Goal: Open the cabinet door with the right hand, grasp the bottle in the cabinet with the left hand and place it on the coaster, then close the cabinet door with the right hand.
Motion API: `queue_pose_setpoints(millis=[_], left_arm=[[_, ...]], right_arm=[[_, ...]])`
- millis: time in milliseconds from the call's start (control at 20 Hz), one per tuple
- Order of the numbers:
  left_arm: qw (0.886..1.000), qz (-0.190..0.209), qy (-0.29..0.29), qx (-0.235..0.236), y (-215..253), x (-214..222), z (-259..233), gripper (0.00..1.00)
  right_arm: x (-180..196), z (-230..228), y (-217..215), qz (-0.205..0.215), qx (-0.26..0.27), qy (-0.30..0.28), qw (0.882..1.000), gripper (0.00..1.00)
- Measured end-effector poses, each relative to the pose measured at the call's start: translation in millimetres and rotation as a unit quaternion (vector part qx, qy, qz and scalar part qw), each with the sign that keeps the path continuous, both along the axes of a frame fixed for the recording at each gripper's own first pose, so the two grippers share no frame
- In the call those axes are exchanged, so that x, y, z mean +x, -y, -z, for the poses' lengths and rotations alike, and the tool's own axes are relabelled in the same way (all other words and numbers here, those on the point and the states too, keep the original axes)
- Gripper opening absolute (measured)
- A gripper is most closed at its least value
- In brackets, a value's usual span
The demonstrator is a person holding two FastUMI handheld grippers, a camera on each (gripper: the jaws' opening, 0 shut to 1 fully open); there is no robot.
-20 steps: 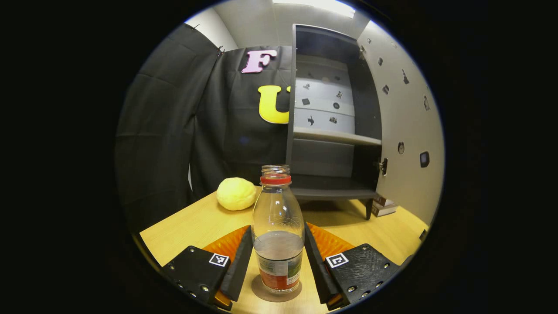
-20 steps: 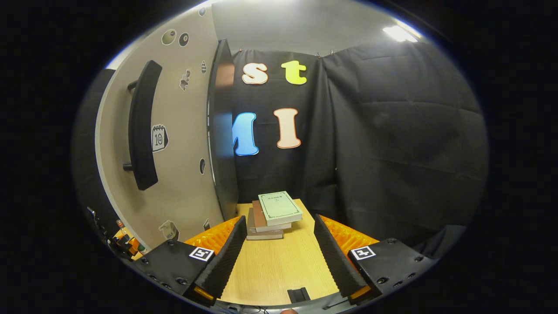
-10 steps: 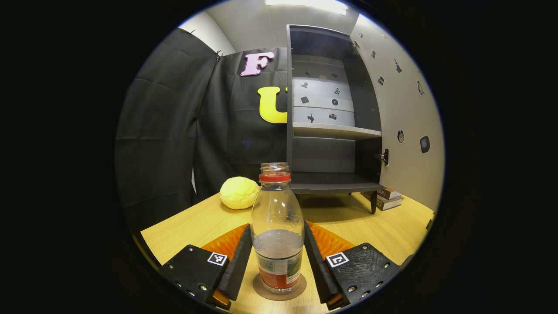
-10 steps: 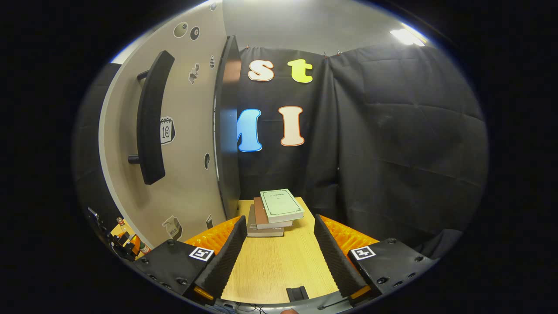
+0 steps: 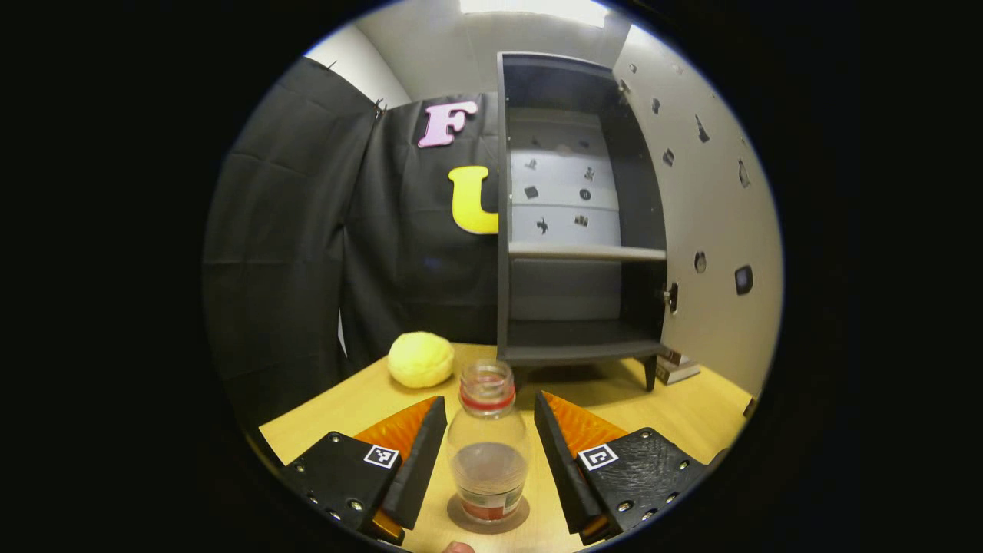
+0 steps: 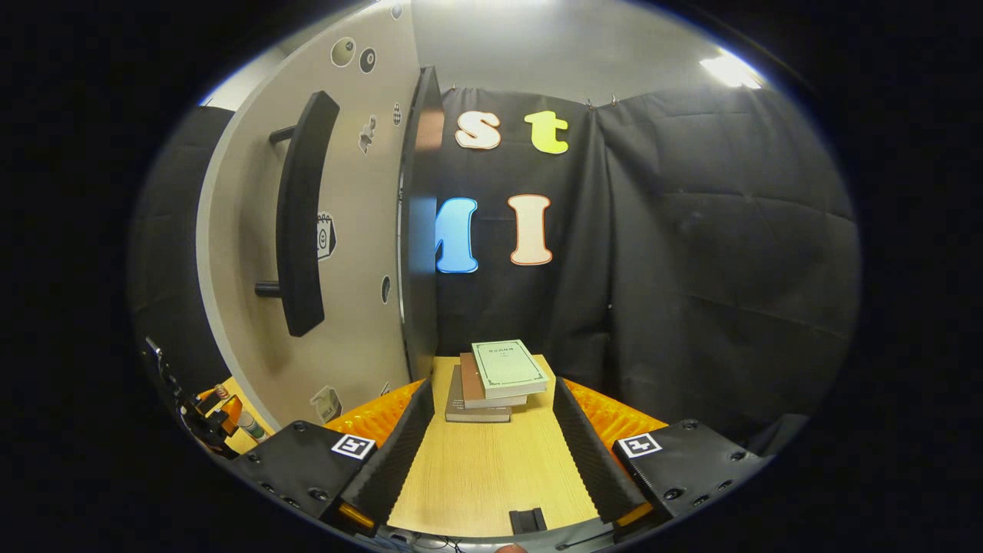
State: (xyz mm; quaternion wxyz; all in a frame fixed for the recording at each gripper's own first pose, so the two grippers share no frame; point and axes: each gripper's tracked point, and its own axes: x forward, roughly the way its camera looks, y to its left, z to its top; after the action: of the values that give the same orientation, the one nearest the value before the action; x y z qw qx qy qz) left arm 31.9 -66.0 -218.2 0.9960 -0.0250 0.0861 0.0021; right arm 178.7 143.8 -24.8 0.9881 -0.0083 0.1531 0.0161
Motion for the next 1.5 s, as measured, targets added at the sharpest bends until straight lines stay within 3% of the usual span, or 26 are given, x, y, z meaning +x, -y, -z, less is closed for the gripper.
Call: queue_pose_setpoints(millis=[500, 550, 600, 800, 850, 950, 1000, 1100, 1150, 1350, 1500], left_arm=[[0.997, -0.002, 0.048, 0.052, -4, -7, -151, 0.67], [0.997, -0.003, 0.052, 0.054, -6, -7, -165, 0.66], [0.997, -0.005, 0.054, 0.051, -9, -7, -181, 0.65], [0.997, -0.022, 0.067, 0.020, -33, -14, -228, 0.64], [0.997, -0.026, 0.073, 0.014, -39, -14, -235, 0.64], [0.997, -0.033, 0.074, 0.014, -54, -18, -241, 0.66], [0.997, -0.037, 0.072, 0.018, -62, -17, -241, 0.66], [0.996, -0.042, 0.068, 0.025, -76, -15, -239, 0.64], [0.997, -0.043, 0.066, 0.027, -80, -15, -236, 0.64], [0.997, -0.038, 0.061, 0.022, -96, -8, -231, 0.64], [0.998, -0.025, 0.060, 0.011, -103, 1, -227, 0.64]], right_arm=[[2, -35, -4, -0.023, 0.065, 0.032, 0.997, 0.98], [2, -41, -5, -0.028, 0.068, 0.036, 0.997, 0.93], [2, -47, -7, -0.033, 0.069, 0.041, 0.996, 0.98], [3, -72, -20, -0.053, 0.065, 0.064, 0.994, 0.93], [4, -77, -23, -0.057, 0.062, 0.069, 0.994, 1.00], [4, -86, -32, -0.063, 0.063, 0.079, 0.993, 0.93], [5, -89, -37, -0.064, 0.065, 0.081, 0.992, 0.98], [6, -94, -36, -0.051, 0.056, 0.088, 0.993, 0.92], [5, -95, -37, -0.042, 0.056, 0.088, 0.994, 0.96], [3, -97, -44, -0.020, 0.035, 0.084, 0.996, 0.92], [2, -100, -54, -0.013, 0.013, 0.088, 0.996, 0.96]])
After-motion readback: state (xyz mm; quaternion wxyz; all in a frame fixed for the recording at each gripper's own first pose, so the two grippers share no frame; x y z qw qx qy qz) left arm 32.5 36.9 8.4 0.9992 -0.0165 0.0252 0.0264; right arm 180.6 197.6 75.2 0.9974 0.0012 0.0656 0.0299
